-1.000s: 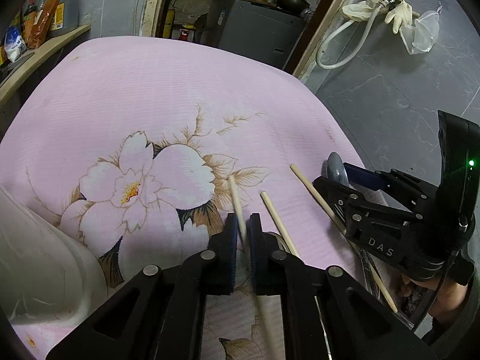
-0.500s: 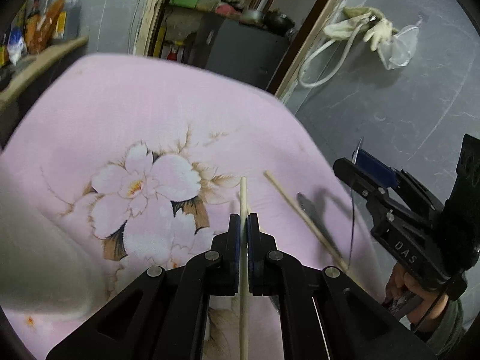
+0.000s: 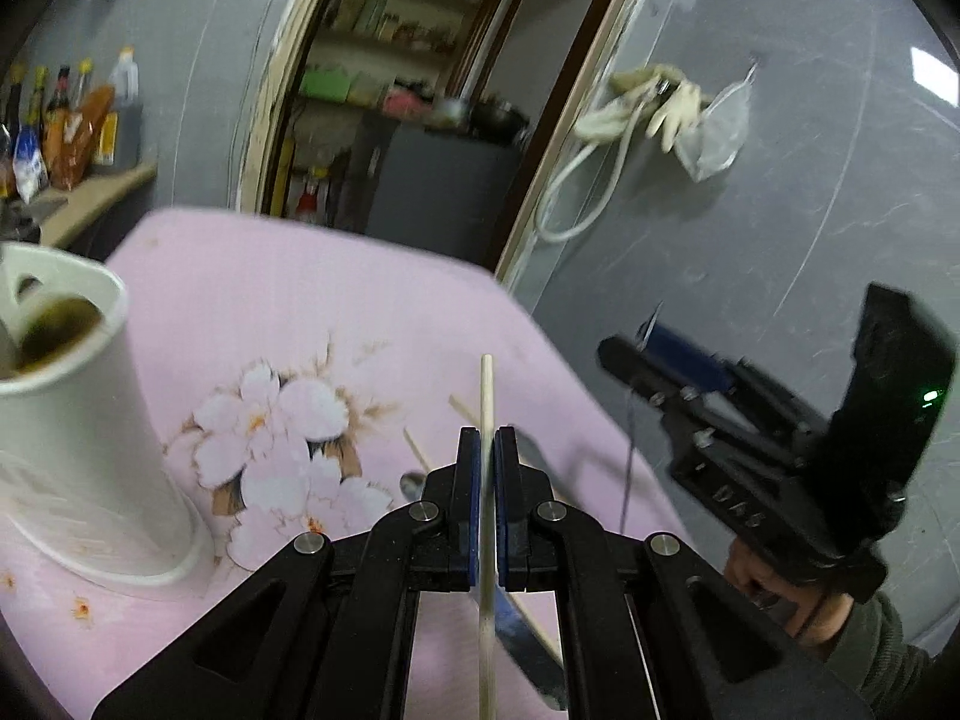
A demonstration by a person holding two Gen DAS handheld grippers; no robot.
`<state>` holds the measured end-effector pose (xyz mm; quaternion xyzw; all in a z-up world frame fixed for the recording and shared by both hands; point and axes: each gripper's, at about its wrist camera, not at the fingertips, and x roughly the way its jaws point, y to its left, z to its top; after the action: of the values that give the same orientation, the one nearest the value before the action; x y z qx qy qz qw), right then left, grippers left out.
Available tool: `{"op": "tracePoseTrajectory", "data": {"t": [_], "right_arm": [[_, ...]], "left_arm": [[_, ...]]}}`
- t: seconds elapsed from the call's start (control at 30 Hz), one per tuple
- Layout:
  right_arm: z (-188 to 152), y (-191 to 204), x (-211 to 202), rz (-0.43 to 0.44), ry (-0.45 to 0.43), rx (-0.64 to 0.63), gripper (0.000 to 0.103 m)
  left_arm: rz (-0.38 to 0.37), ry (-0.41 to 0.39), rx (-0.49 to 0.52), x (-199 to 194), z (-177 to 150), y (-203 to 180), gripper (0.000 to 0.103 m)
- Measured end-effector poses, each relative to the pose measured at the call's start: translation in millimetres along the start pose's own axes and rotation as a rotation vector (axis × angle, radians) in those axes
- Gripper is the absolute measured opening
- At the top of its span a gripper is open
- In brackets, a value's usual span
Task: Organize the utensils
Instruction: 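Carry the chopstick and spoon up over the white caddy with both tools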
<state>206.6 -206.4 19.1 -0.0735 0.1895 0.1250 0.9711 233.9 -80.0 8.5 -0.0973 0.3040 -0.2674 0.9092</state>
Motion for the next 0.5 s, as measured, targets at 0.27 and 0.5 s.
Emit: {"op": "tracePoseTrajectory", "data": {"t": [0.27,0.5], "right_arm": [[6.0,17.5,-15.5,0.020,-0.053,-0.023,0.035],[18.8,29.6,-22.1,0.052,-0.094,-0.033,0.033]], "left_arm": [[-0.015,-0.159,-0.034,-54.5,16.1,5.0,0.002],[0.034,-0.258,-0.088,-102.5,40.8,36.1,0.002]]}}
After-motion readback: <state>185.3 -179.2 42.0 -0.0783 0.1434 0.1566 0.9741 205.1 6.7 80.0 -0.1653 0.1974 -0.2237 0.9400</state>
